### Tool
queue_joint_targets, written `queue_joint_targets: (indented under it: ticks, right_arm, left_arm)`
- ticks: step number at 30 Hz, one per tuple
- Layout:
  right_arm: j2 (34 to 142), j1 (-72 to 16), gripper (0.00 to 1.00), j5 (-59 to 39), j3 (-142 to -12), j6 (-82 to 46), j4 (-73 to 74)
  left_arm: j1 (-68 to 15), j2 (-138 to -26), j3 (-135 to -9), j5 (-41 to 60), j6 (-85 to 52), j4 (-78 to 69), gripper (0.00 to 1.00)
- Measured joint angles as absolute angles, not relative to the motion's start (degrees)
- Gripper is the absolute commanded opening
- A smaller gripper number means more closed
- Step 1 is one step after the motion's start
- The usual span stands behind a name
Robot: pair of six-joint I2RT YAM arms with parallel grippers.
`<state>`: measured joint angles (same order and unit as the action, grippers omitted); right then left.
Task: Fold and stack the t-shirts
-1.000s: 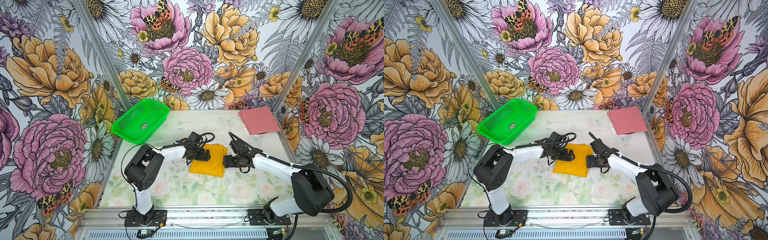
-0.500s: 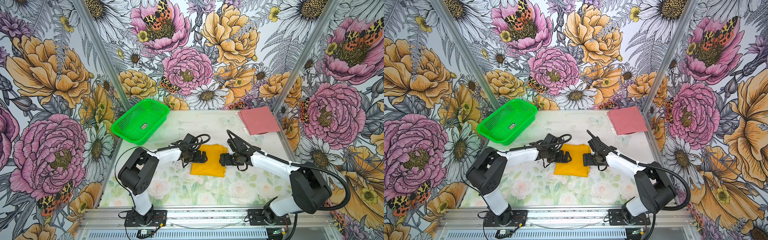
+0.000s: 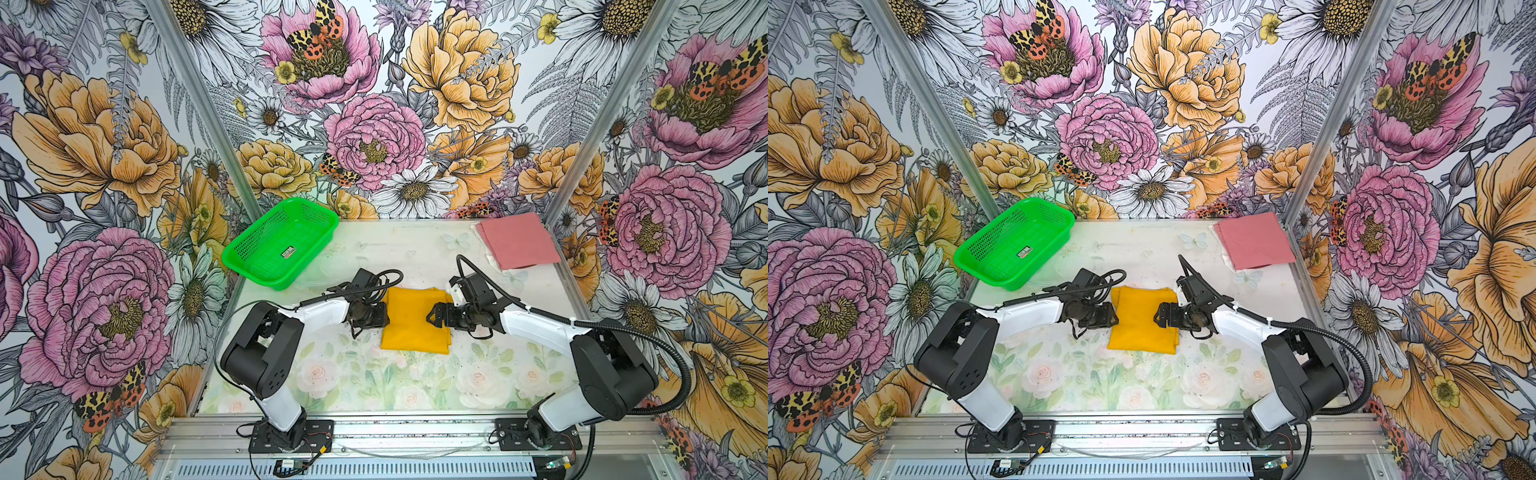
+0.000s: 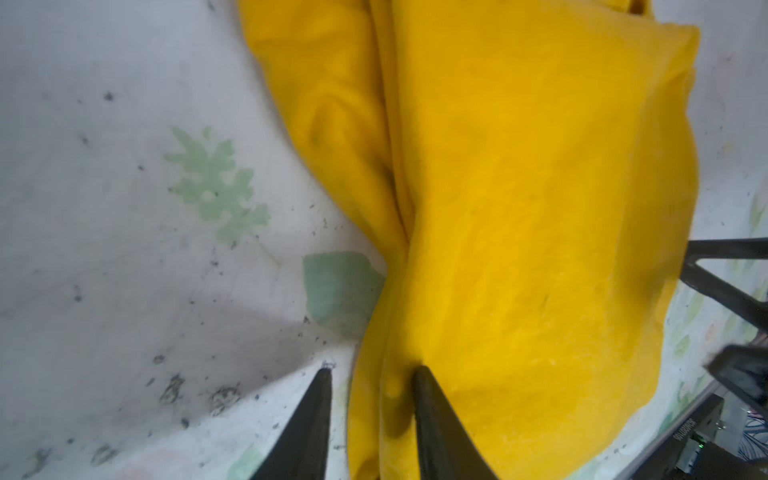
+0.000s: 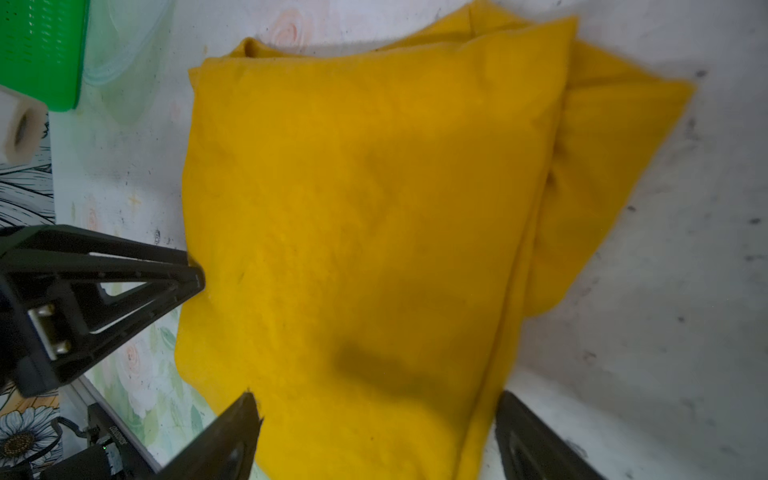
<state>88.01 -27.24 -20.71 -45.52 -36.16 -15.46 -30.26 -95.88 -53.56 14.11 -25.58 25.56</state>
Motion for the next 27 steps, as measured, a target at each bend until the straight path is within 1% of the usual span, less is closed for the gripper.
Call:
queue_joint_targets:
  ticks: [2,4,13,18,27]
  right_arm:
    - [89.5,-26.8,0.9,-21.7,-44.4,-37.2,-13.0]
    - [90.5,-26.5,0.9,-22.7,-43.5,-38.3,-11.2]
    - [93.3,-25.8,0.9,-24.8,-42.5,-41.1,-1.6]
    - [96.7,-26.4,0.9,-26.7,-43.0,-42.1,5.4]
    - [101.9,-31.3,0.88,-25.7,-47.5,-42.5,8.9]
  left_arm:
    - [-30.7,-96.0,-53.6,12.9,-25.5,26.2,0.16]
    - [-31.4,-96.5,-53.9,11.4,-25.3,27.0,0.12]
    - [-35.9,-100.7,-57.5,8.0,-25.1,28.7,0.01]
    - [-36.4,-101.0,-57.8,7.9,-25.5,28.5,0.01]
    - [-36.6,-101.5,-57.5,8.6,-27.1,26.5,0.01]
